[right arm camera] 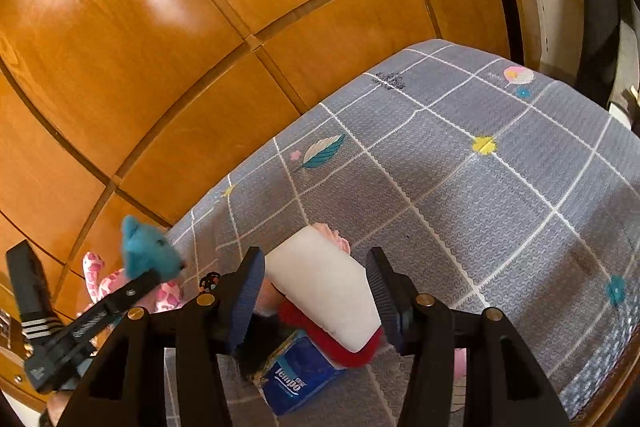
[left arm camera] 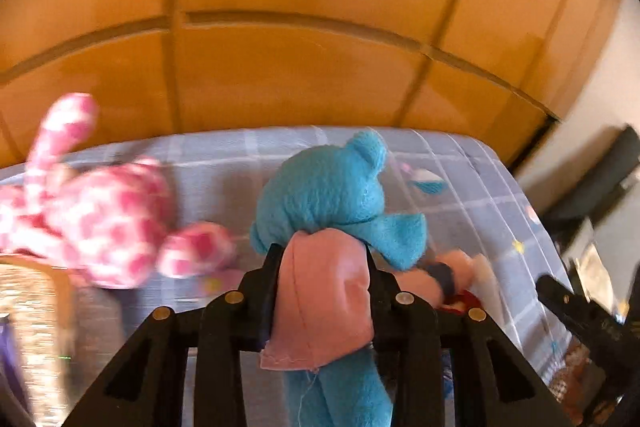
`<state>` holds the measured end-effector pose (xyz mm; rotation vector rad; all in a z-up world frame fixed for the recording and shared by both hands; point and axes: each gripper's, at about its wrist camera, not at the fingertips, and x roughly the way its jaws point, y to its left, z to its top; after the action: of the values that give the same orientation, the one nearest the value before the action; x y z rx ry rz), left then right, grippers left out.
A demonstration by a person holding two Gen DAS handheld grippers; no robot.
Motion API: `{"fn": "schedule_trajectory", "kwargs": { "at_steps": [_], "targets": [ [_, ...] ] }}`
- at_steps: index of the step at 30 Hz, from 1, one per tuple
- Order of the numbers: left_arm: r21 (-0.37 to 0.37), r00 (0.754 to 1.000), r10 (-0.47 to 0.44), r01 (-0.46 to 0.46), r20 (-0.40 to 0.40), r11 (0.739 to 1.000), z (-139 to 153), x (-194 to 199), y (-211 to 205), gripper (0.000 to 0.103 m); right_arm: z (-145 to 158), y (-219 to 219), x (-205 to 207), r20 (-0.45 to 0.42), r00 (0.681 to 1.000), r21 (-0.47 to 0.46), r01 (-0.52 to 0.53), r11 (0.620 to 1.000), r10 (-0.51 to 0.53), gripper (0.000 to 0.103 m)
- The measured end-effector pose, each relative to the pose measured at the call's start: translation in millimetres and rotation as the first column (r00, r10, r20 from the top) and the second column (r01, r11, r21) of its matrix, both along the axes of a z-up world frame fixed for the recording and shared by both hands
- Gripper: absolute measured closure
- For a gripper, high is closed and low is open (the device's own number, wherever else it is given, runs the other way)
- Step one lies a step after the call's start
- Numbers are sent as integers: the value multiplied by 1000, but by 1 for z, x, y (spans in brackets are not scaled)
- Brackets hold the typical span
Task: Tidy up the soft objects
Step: 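Carry the teal bear to the tray with left tool while right tool grasps black hair bundle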
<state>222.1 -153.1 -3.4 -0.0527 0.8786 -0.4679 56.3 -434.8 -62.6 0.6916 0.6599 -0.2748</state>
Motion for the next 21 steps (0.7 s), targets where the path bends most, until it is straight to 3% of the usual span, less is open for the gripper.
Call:
{"fn": "schedule_trajectory", "kwargs": {
  "at_steps": [6, 10, 16, 21],
  "targets": [
    [-51, 986, 150, -146, 69, 988, 36, 1, 70, 69, -2, 6, 5, -40, 999, -29, -16, 999, 15, 50],
    [-61, 963, 249, -244, 99, 968, 52, -2, 125, 69, -3, 13, 10, -69, 997, -52, -40, 998, 36, 50],
    [-119, 893, 441, -429, 95, 895, 62, -14, 225, 69, -6, 33, 22, -128, 985, -94, -129, 987, 116, 50],
    [-104, 858, 507, -499, 80, 860, 53, -33, 282, 69, -6, 65, 35, -172, 955, -159, -268, 950, 241, 50]
  ]
}}
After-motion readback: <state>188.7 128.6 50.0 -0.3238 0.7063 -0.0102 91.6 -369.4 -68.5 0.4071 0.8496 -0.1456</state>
